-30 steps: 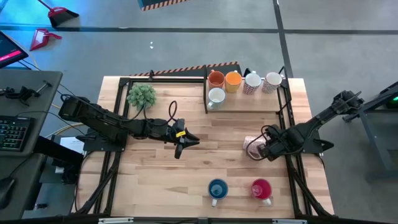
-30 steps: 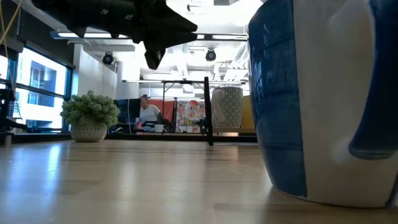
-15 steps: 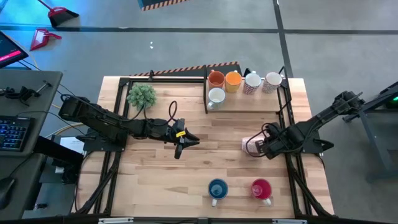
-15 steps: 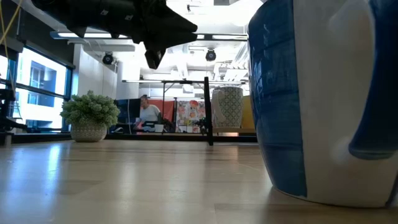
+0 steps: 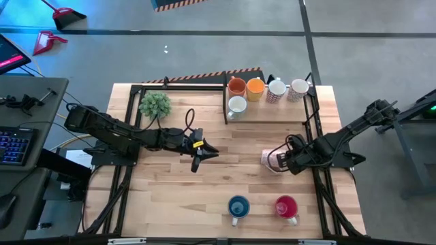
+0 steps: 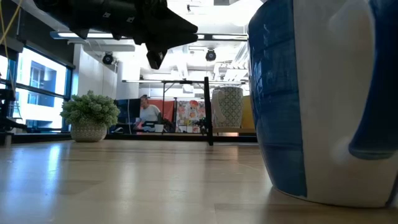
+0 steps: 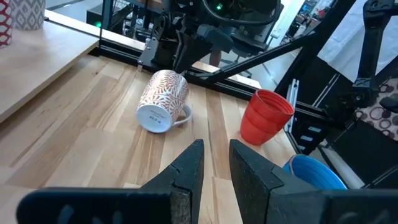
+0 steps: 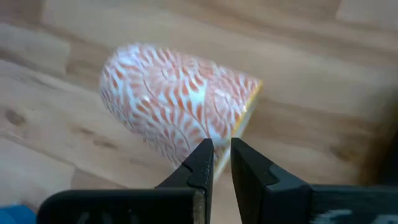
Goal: Place coffee mugs
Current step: Put the orange patterned mug on the shelf
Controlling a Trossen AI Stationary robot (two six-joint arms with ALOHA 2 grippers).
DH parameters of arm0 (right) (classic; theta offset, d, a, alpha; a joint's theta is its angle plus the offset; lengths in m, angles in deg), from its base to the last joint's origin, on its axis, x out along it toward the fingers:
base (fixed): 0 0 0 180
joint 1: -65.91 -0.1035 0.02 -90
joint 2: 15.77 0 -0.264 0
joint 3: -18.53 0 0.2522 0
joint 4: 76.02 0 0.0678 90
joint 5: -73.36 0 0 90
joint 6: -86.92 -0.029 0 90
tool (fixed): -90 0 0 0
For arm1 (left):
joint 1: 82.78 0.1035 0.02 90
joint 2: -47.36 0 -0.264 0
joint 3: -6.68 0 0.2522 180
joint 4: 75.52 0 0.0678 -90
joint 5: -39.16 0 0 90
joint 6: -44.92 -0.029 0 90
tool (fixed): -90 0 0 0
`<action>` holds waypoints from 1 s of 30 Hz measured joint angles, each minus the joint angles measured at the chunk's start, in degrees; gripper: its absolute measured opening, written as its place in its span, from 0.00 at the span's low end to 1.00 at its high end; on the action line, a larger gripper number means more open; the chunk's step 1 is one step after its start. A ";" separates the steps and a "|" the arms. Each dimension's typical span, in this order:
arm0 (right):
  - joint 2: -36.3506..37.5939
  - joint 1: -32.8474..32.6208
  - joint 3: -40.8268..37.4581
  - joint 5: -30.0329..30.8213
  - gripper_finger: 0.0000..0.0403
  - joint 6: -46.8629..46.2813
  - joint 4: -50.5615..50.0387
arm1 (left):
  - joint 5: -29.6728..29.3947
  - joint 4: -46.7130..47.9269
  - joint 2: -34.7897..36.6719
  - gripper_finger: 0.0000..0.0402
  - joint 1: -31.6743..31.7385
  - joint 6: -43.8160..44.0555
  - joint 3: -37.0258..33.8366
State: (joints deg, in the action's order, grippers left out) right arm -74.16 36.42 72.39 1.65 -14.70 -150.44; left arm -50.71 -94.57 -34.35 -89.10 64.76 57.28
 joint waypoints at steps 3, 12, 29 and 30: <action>0.00 0.00 0.00 -3.34 0.09 -0.09 0.01 | 0.37 -0.03 0.00 0.16 0.00 0.01 0.00; -0.01 0.00 -0.97 -1.75 0.22 -3.17 1.84 | 0.41 -0.03 0.00 0.16 0.00 -0.05 0.00; -1.74 2.54 -3.52 8.03 0.30 -2.69 10.86 | 2.86 -0.09 0.00 0.16 1.57 -0.02 0.00; -2.29 2.69 -3.52 8.23 0.30 -2.43 11.56 | 3.45 -0.10 0.00 0.16 1.90 -0.01 0.00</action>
State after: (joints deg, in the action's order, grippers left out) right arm -76.45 39.10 68.87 9.89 -17.14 -138.88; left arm -47.27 -94.67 -34.35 -87.21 64.75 57.28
